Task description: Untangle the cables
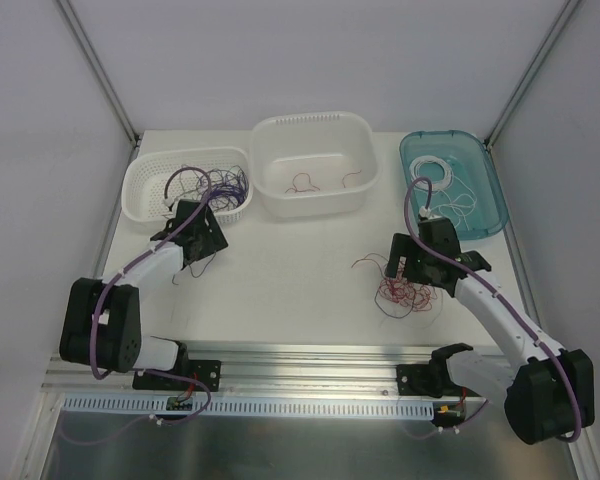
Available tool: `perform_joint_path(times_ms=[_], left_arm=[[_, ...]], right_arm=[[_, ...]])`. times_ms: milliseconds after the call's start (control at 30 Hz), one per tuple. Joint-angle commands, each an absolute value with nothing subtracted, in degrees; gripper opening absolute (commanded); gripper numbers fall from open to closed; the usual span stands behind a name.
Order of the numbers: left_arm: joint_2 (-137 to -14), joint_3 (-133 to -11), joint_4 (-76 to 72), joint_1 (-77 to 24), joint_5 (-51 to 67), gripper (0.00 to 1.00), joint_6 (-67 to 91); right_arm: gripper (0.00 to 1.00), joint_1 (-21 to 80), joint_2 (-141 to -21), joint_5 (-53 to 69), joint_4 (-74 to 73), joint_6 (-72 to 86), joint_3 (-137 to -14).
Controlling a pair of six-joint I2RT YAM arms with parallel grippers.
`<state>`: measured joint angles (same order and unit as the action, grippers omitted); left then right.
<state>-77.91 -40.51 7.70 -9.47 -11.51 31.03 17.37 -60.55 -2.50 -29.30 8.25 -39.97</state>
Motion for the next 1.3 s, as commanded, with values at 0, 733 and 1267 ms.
perform_joint_path(times_ms=[0,733,1267], left_arm=[[-79.4,-42.7,7.9,-9.9,-8.5,0.69,29.6],[-90.2,-45.9,5.2,-10.0,-18.4,0.37,43.4],[-77.9,-44.3,10.7,-10.5,-18.9,0.00,39.4]], right_arm=[[0.93,17.6,-58.5,-2.1,-28.7,8.1,-39.5],[0.92,17.7,-54.1,-3.8,-31.3,9.3,-37.7],[0.92,17.6,-52.4,-5.4,-33.1,9.1,-38.4]])
